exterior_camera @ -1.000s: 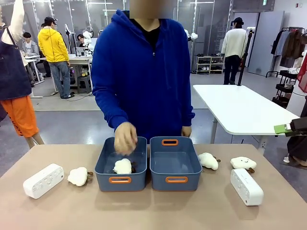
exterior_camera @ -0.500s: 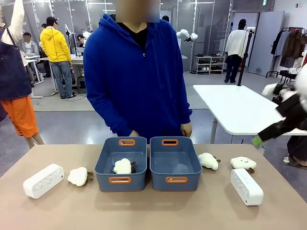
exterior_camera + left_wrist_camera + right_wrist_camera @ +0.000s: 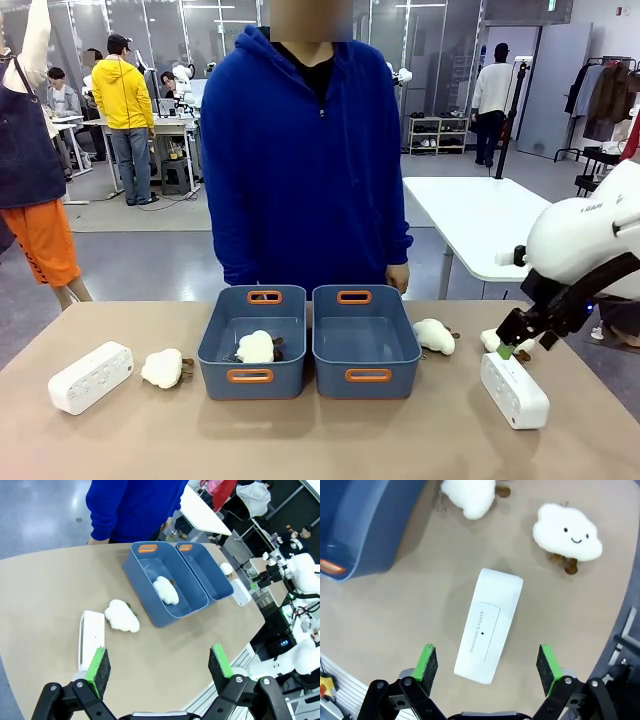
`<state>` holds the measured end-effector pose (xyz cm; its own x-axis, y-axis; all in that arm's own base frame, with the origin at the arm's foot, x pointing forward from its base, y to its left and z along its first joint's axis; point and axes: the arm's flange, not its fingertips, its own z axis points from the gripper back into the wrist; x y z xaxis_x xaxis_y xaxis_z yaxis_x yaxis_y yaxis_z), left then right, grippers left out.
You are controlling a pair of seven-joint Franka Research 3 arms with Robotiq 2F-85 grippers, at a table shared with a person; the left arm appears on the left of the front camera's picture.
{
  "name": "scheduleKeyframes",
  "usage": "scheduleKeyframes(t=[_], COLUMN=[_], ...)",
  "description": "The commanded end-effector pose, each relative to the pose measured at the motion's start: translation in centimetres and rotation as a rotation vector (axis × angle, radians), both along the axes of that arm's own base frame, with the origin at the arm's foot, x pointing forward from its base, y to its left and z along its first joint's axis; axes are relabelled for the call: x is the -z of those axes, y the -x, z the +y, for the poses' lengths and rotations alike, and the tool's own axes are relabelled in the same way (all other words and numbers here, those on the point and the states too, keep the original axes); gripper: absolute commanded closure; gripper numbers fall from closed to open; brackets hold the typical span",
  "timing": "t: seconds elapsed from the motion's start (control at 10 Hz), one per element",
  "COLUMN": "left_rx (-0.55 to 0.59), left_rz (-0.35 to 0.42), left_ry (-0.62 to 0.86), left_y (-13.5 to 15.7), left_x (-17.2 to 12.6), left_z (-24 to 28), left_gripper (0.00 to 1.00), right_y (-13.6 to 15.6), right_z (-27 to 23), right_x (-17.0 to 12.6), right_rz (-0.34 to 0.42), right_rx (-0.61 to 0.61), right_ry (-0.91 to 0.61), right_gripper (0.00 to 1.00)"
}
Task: Sort the digital clocks into the basket.
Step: Pick up the Digital clock from the table and place it into the empty Plastic storage basket.
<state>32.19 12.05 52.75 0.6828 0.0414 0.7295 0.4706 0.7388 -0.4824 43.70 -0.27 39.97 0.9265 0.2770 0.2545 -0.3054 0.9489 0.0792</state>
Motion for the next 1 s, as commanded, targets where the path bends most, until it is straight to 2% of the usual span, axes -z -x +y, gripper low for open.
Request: scheduleKeyframes(t=[0.0,0.5,0.6,0.7,0.8,0.9], left_rx=[0.022,0.022,0.022,0.022,0.022,0.022], left_rz=[-0.019,-0.019,-0.019,-0.019,-0.019,-0.019], left_ry=[0.005,0.005,0.005,0.005,0.005,0.005], left_y=[-0.2,-0.2,-0.2,-0.2,-0.2,-0.2], left_x=[-0.1,-0.1,-0.1,-0.1,-0.1,-0.1], left_z=[0.3,0.3,0.3,0.3,0.3,0.3], left_gripper=[0.00,0.00,0.00,0.00,0.00,0.00], right_y=[-0.4,-0.8,-0.7,-0.6,-0.5,-0.4], right_z=[0.9,2.5,2.5,2.5,2.5,2.5], right_x=[1.5,7.5,7.9,7.8,7.6,7.5], right_rz=[0.012,0.067,0.064,0.061,0.060,0.060], right_rx=[0.074,0.160,0.158,0.151,0.149,0.149], right_ry=[0.029,0.078,0.078,0.080,0.078,0.077], right_gripper=[0.00,0.00,0.40,0.60,1.00,1.00])
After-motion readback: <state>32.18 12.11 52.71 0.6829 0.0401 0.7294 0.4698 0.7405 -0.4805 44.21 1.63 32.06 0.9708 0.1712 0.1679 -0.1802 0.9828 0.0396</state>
